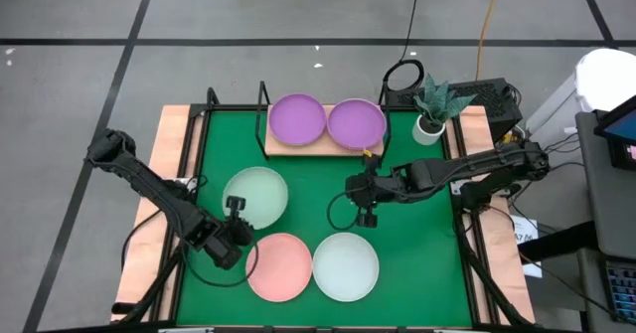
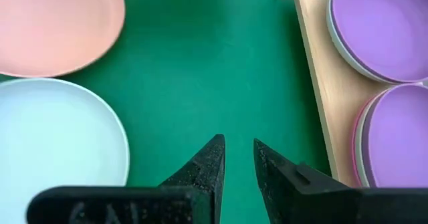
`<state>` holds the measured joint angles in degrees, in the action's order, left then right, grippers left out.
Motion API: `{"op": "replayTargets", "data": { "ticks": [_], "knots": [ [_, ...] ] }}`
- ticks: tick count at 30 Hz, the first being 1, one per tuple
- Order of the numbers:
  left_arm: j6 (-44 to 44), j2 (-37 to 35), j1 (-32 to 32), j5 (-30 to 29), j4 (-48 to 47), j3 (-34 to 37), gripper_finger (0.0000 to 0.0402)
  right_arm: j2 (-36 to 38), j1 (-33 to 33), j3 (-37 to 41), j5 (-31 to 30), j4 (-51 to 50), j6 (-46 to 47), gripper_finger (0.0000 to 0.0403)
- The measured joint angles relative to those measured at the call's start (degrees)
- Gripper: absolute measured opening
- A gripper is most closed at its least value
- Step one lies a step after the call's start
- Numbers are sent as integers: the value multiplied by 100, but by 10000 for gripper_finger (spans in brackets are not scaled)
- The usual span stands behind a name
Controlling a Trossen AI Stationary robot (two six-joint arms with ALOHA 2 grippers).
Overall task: Place and stack plates onto a shelf
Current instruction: Stack the light green plate on top of the purple plate on the shelf
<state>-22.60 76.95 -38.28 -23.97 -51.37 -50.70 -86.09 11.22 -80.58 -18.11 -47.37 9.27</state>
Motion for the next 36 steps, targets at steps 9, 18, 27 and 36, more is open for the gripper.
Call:
{"op": "replayTargets", "data": {
  "ticks": [9, 18, 27, 36],
  "knots": [
    [1903, 2, 612, -103, 17, -870, 9, 297, 455, 0, -567, -231, 206, 45],
    [3862, 2, 1912, -222, 300, -1359, 8, 363, 697, 0, -767, -259, 206, 22],
    [5355, 2, 3530, -140, 975, -1370, 8, 363, 847, 0, -772, -269, 248, 13],
    [6164, 79, 4960, 1061, 1853, -1365, 8, 363, 895, 0, -780, -269, 219, 13]
  ]
}}
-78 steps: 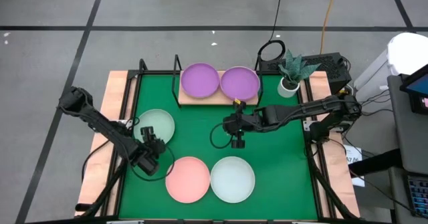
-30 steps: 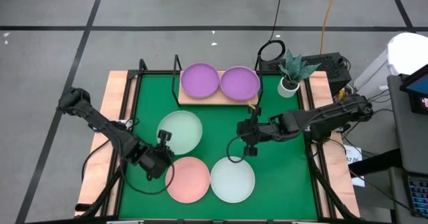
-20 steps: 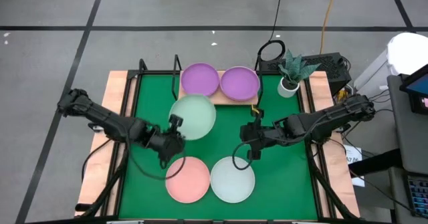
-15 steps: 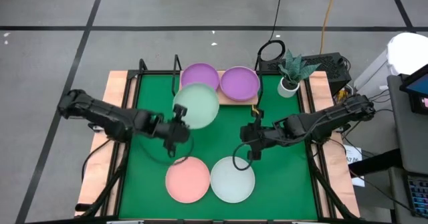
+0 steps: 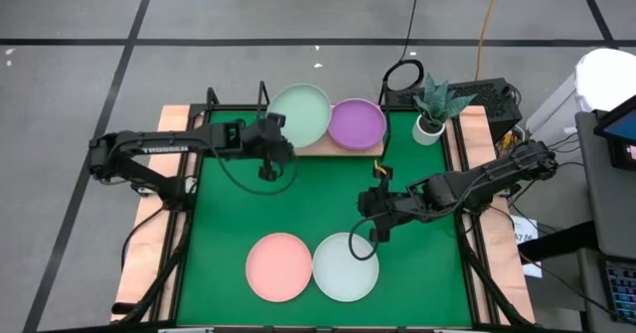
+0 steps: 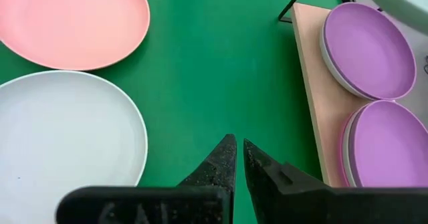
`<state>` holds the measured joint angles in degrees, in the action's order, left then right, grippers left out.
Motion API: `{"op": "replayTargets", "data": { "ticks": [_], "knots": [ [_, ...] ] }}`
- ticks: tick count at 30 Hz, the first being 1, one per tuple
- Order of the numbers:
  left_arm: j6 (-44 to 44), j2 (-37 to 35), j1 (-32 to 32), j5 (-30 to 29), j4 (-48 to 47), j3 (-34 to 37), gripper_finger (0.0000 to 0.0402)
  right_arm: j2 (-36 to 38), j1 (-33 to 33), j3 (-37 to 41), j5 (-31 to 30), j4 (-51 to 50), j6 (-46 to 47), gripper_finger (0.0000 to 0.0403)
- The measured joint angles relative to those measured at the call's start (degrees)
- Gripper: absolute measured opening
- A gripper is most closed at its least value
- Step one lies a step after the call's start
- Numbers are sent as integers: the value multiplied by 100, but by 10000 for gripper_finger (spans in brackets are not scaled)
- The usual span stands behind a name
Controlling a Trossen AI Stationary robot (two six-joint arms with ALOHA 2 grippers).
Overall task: Place and stack plates onto a shelf
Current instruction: Stack the light green plate on top of the purple plate on the shelf
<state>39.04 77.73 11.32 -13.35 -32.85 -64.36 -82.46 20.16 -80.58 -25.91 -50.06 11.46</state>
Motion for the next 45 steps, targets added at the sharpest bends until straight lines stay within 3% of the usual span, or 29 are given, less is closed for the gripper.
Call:
{"op": "replayTargets", "data": {
  "ticks": [9, 21, 35, 45],
  "knots": [
    [29, 562, 692, 486, 416, 12, 14, -2, 0, 2, -6, -23, -15, 13],
    [-259, 1303, 994, 106, 621, 7, 21, -2, 0, 4, -4, -123, -4, 13],
    [-735, 1561, 1105, 14, 548, 7, 24, -2, 0, 4, -2, -130, 9, 13],
    [-1098, 1558, 1105, 27, 513, 7, 90, -2, 0, 4, -2, -127, 7, 13]
  ]
}}
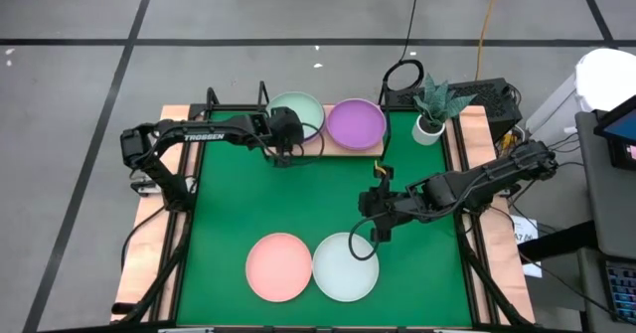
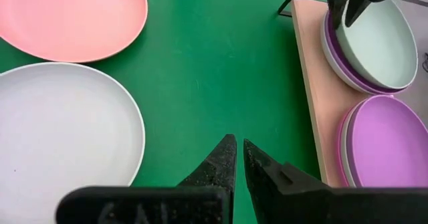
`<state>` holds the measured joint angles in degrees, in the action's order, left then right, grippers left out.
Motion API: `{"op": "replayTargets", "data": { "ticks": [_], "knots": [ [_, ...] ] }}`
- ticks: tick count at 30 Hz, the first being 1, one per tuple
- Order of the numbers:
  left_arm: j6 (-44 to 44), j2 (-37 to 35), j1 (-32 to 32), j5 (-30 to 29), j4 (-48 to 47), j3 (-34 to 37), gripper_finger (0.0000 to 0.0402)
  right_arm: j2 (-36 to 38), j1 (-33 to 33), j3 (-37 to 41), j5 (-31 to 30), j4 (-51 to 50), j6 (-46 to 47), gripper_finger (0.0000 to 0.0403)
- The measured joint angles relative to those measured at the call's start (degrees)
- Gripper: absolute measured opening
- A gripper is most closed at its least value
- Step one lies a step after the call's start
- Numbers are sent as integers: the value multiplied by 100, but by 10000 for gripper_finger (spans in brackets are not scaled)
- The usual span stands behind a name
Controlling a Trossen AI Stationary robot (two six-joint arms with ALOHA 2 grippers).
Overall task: Place and stack plates onto a shelf
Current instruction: Stack the light green plate on top of the purple plate on the shelf, then stack the gray plate on top of the purple plate on the shelf
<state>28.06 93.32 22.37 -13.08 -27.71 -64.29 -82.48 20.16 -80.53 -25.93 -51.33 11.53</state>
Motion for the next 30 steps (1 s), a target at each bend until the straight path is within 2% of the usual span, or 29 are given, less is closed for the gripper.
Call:
{"op": "replayTargets", "data": {
  "ticks": [11, 14, 19, 23, 28, 30],
  "knots": [
    [-193, 0, -255, -14, 85, 0, 143, 0, 0, 0, 0, 0, 0, 13],
    [-248, -51, -377, -85, 60, 0, 149, 0, 0, 0, 0, 0, 0, 13],
    [-336, -356, -717, -543, 34, 0, 150, 0, 0, 60, 14, 109, 78, 13],
    [-688, -754, -1070, -559, -99, 0, 150, -4, 0, 258, 83, 346, 132, 13],
    [-1123, -1074, -1652, -342, -596, -8, 150, -7, 26, 522, 885, 979, 609, 13],
    [-1322, -1160, -1899, -337, -824, -9, 150, -6, 156, 596, 964, 1245, 737, 16]
  ]
}}
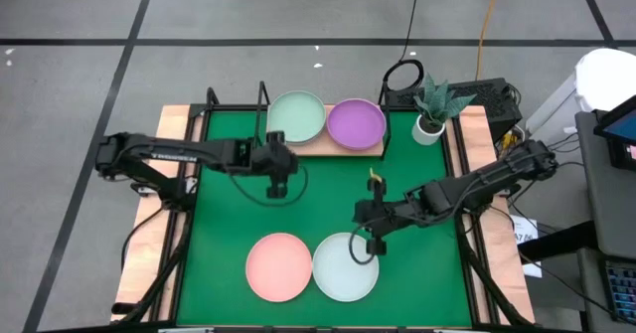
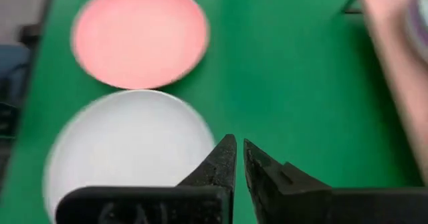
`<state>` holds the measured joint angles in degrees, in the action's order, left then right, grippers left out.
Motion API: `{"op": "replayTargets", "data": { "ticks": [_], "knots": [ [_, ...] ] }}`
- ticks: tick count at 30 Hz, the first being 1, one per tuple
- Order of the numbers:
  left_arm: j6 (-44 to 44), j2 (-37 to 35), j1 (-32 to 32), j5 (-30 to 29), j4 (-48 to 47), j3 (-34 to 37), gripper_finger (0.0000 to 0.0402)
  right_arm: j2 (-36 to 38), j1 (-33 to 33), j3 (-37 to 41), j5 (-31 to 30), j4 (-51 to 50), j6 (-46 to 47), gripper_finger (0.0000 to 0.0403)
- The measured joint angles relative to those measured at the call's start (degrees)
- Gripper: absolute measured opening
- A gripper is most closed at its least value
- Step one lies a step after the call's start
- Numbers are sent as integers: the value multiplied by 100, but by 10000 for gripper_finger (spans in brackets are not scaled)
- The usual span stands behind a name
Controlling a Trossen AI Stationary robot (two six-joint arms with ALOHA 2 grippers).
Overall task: Place and stack plates onto a shelf
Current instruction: Stack the gray plate on top of the purple plate on the shelf
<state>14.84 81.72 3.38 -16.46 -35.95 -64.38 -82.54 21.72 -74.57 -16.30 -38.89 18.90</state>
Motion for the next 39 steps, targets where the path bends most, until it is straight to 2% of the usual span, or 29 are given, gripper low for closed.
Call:
{"op": "replayTargets", "data": {
  "ticks": [7, 13, 17, 22, 27, 39],
  "knots": [
    [-707, -9, -820, 10, -454, 4, 150, -34, 697, 258, 135, 361, 650, 39],
    [-1077, -9, -1374, -8, -436, 4, 150, -510, 1292, 335, 187, 400, 1607, 62],
    [-1251, -9, -1636, -10, -456, 4, 150, -975, 1597, 335, 610, 643, 2029, 70],
    [-1393, -9, -1865, -12, -454, 4, 150, -1530, 1879, 335, 1145, 905, 2110, 71],
    [-1513, -9, -2032, -12, -454, 4, 150, -1943, 1964, 337, 1487, 1178, 2035, 71],
    [-1570, -8, -2195, -17, -452, 4, 150, -2205, 1958, 337, 1336, 1403, 618, 71]
  ]
}}
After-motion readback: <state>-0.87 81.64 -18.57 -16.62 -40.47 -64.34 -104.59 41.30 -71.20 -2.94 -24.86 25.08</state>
